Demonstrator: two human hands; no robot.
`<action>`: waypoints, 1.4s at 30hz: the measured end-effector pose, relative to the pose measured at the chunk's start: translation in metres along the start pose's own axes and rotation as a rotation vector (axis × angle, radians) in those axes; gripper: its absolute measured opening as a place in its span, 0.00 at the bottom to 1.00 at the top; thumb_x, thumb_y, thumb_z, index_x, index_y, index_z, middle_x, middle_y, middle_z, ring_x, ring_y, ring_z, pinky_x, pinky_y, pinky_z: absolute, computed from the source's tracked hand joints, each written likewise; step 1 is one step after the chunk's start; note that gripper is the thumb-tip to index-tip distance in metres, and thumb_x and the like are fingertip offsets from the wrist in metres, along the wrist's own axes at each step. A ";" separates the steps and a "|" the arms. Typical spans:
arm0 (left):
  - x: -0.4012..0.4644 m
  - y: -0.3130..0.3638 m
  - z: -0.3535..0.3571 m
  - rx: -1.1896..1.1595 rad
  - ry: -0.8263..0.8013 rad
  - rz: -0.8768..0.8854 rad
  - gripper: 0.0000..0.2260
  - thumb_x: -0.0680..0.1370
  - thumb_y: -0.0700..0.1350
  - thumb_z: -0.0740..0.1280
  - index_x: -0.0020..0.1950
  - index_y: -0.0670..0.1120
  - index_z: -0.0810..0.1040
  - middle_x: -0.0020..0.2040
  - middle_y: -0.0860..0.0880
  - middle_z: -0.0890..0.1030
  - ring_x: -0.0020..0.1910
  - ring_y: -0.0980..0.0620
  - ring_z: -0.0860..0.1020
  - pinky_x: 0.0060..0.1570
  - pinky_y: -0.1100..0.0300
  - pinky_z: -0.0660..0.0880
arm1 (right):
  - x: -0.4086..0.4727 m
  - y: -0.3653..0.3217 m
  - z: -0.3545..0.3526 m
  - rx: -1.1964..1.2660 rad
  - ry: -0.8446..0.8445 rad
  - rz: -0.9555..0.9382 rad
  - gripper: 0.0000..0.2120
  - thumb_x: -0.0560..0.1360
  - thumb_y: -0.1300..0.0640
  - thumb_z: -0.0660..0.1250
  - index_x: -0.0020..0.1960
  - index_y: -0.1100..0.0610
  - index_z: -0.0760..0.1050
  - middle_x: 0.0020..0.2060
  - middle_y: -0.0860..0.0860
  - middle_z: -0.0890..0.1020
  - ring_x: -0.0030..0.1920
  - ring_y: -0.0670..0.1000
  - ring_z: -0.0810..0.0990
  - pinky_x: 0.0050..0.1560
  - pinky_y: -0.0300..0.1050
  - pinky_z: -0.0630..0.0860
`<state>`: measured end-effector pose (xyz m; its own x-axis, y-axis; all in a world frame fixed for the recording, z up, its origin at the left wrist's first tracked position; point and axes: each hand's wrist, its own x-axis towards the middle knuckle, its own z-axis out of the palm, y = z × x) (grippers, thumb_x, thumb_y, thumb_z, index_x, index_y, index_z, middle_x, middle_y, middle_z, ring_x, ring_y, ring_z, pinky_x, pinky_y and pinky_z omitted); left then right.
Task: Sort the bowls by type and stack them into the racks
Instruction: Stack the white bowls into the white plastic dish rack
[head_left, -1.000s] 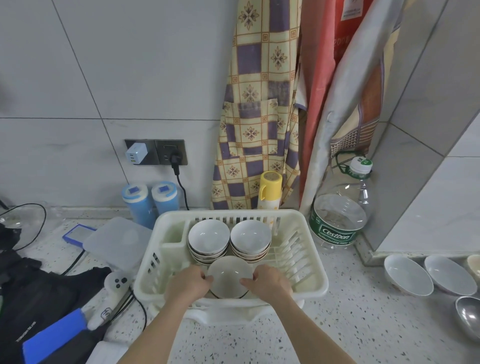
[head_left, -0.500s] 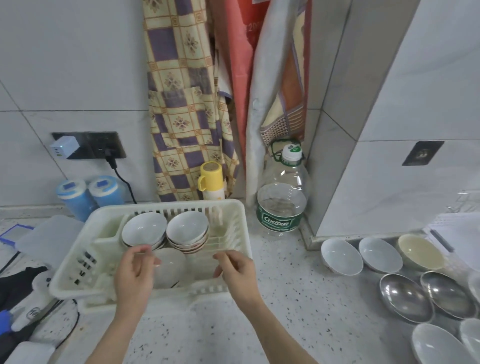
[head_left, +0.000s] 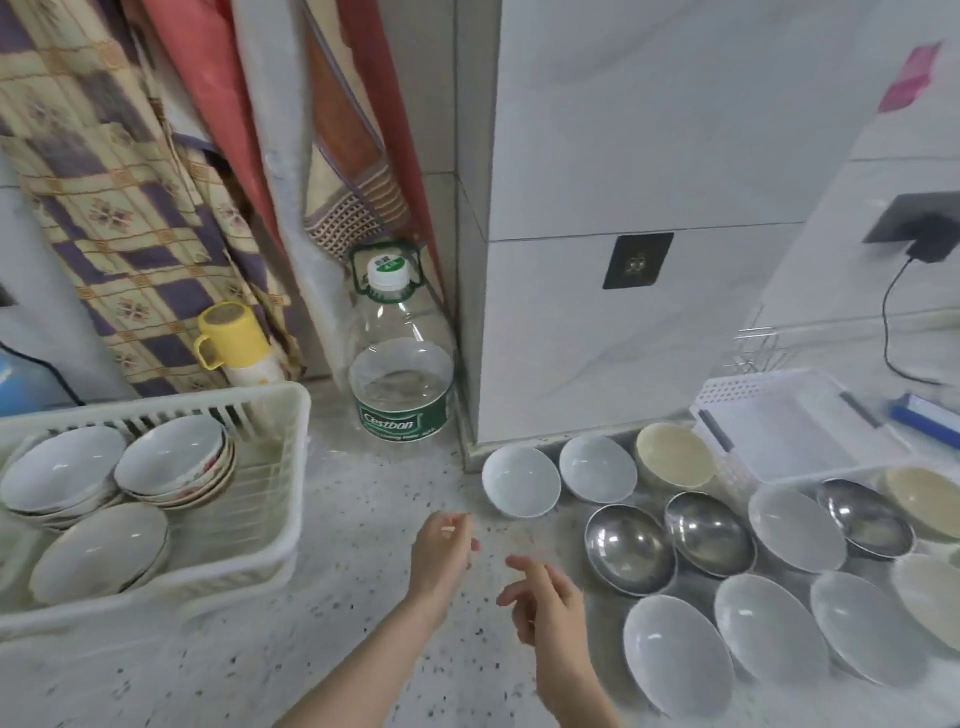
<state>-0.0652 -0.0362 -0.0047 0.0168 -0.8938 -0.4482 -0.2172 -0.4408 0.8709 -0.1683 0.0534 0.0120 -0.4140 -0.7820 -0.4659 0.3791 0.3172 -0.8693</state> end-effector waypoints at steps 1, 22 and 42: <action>0.006 0.003 0.013 0.019 -0.012 -0.052 0.06 0.79 0.49 0.64 0.47 0.47 0.74 0.41 0.47 0.82 0.32 0.52 0.75 0.31 0.61 0.69 | 0.000 0.006 -0.009 -0.020 -0.022 0.072 0.09 0.78 0.60 0.63 0.48 0.61 0.81 0.29 0.57 0.81 0.22 0.48 0.64 0.23 0.38 0.58; 0.037 -0.013 0.070 -0.232 0.025 -0.263 0.05 0.81 0.38 0.58 0.49 0.42 0.74 0.40 0.39 0.83 0.25 0.54 0.64 0.18 0.67 0.59 | -0.027 0.053 -0.090 0.373 0.363 0.553 0.20 0.78 0.44 0.65 0.64 0.56 0.71 0.50 0.54 0.83 0.30 0.50 0.69 0.18 0.34 0.59; -0.014 -0.026 0.028 -0.337 -0.122 -0.252 0.05 0.79 0.37 0.60 0.50 0.44 0.75 0.35 0.41 0.85 0.21 0.57 0.68 0.19 0.66 0.62 | -0.031 0.047 -0.091 0.473 0.764 0.284 0.17 0.77 0.58 0.61 0.65 0.54 0.71 0.46 0.52 0.83 0.35 0.49 0.73 0.32 0.42 0.66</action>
<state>-0.0871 -0.0099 -0.0271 -0.0912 -0.7476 -0.6578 0.1100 -0.6641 0.7395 -0.2131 0.1416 -0.0295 -0.6215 -0.0923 -0.7779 0.7764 0.0603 -0.6274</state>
